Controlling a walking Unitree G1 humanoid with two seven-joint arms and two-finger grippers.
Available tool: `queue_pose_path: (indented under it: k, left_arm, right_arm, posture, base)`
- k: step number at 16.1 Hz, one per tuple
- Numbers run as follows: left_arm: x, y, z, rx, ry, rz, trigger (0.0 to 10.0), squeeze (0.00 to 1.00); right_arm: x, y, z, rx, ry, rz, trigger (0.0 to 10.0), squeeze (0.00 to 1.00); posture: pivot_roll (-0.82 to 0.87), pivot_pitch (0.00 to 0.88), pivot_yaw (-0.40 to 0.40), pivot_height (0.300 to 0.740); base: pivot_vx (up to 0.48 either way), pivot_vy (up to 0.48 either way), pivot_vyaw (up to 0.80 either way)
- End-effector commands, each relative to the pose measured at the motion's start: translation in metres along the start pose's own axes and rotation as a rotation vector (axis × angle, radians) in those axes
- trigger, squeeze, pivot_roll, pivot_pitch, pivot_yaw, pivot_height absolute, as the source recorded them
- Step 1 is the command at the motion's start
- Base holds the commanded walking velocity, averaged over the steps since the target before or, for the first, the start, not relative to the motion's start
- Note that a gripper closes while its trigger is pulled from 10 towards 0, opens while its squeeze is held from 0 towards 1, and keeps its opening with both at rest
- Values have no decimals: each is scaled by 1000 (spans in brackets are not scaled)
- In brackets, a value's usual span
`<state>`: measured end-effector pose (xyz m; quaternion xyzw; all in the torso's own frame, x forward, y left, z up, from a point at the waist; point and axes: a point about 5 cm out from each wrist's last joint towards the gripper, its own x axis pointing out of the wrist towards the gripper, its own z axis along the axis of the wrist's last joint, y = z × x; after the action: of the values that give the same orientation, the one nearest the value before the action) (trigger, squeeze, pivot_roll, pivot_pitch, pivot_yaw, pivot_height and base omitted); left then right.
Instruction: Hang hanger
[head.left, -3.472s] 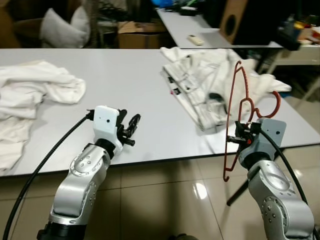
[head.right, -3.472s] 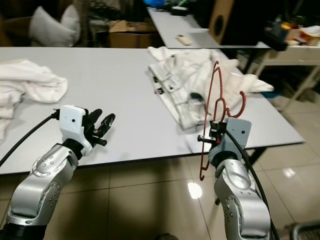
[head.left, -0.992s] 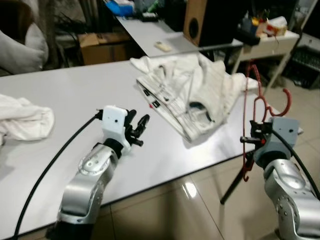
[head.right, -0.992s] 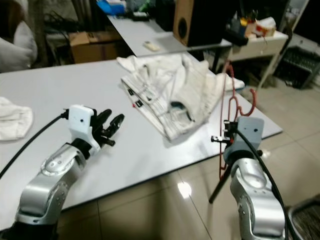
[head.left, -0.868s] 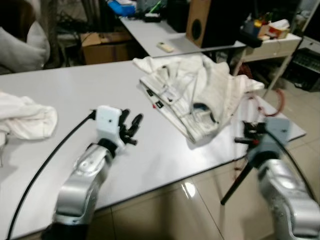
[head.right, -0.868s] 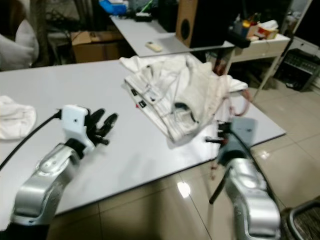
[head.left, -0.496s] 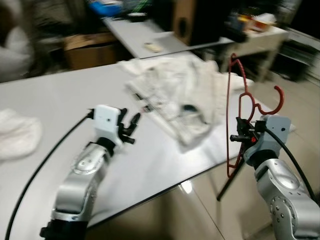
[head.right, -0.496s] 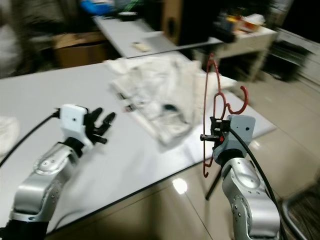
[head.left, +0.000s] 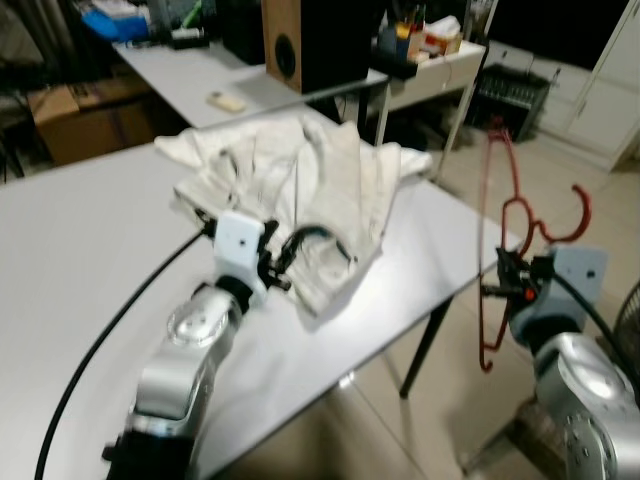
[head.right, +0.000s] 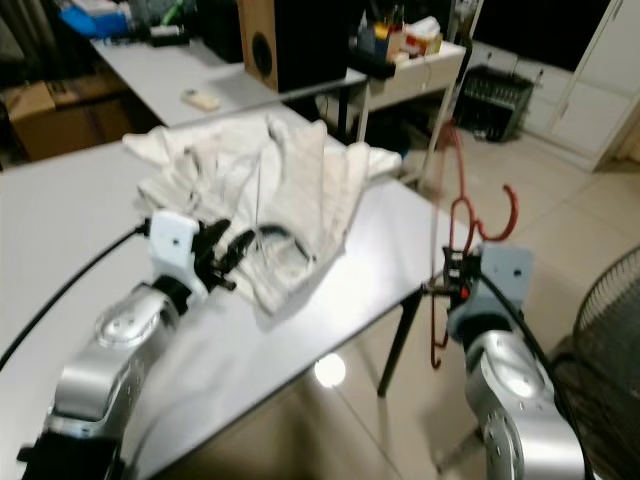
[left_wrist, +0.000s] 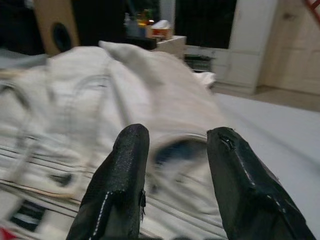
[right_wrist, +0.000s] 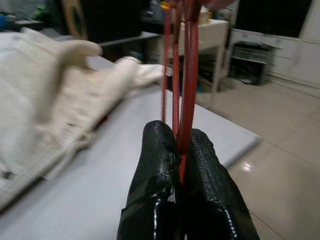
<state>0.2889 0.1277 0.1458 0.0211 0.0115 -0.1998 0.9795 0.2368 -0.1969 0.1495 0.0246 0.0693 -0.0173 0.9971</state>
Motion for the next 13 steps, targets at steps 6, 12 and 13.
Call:
queue_pose_path:
  k: [6, 12, 13]
  left_arm:
    - [1, 32, -17, 466, 193, -206, 10000, 1000]
    - [40, 50, -31, 819, 262, -232, 10000, 0]
    - [47, 49, -33, 860, 272, -241, 10000, 0]
  right_arm:
    - [3, 15, 1, -7, -10, 76, 10000, 0]
    - [9, 8, 3, -83, -22, 37, 10000, 0]
    - [9, 8, 4, -78, -25, 31, 10000, 0]
  posture:
    - [-182, 0, 0, 727]
    - [-192, 0, -7, 727]
    - [-195, 0, -9, 727]
  base:
    - [0, 0, 0]
    - [0, 0, 0]
    - [0, 0, 0]
